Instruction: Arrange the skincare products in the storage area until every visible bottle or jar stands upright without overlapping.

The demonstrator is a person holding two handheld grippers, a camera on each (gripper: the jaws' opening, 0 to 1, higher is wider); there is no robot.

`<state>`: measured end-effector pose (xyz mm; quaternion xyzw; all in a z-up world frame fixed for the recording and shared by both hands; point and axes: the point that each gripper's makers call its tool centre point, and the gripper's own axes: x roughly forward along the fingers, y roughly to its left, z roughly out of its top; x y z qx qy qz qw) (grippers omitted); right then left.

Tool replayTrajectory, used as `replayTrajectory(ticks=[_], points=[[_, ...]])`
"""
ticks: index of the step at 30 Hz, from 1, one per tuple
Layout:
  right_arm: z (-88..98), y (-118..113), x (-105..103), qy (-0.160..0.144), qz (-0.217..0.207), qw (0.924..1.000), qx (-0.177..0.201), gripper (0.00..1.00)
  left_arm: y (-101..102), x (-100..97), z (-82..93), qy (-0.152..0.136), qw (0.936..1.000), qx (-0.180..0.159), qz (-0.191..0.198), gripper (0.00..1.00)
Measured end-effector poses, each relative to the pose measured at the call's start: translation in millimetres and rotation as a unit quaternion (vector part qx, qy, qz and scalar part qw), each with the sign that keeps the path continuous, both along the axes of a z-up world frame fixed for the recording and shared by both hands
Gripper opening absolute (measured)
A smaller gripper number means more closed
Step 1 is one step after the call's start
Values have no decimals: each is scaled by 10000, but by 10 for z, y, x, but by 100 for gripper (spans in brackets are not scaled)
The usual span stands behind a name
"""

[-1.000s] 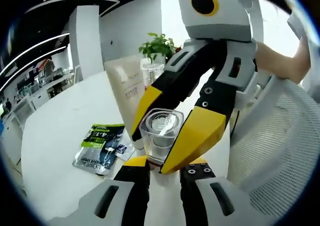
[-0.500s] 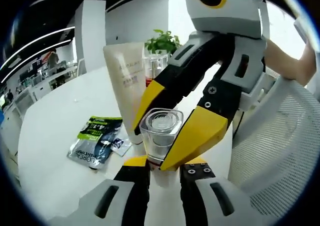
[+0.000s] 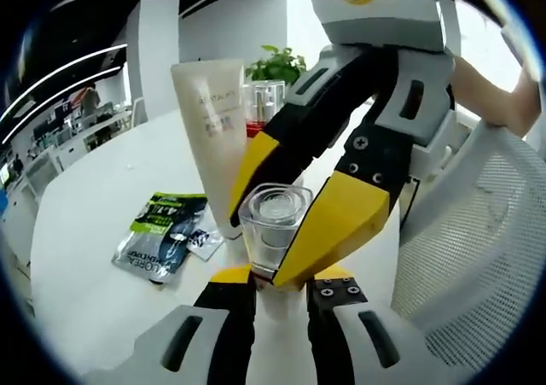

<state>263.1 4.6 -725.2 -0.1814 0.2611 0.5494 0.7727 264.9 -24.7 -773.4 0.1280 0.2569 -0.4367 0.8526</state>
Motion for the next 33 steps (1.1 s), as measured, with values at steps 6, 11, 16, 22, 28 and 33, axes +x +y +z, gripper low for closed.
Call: replayTrajectory(ticks=[6, 11, 16, 22, 28, 33], points=[[-37, 3, -15, 63, -43, 9999, -74, 22, -1, -16, -23, 32, 10000, 51, -40, 21], [-39, 10, -20, 86, -55, 9999, -97, 22, -7, -28, -19, 18, 9999, 61, -126, 22], [-42, 19, -25, 73, -49, 9999, -103, 22, 18, -28, -41, -53, 9995, 221, -237, 41], [-40, 3, -6, -31, -57, 9999, -140, 22, 107, -4, -78, 123, 9991, 382, -139, 42], [-44, 1, -26, -48, 7, 9998, -167, 23, 94, -33, -91, 182, 9989, 412, -137, 41], [-50, -18, -28, -31, -10, 9998, -193, 26, 91, -41, -104, 199, 9986, 475, -135, 40]])
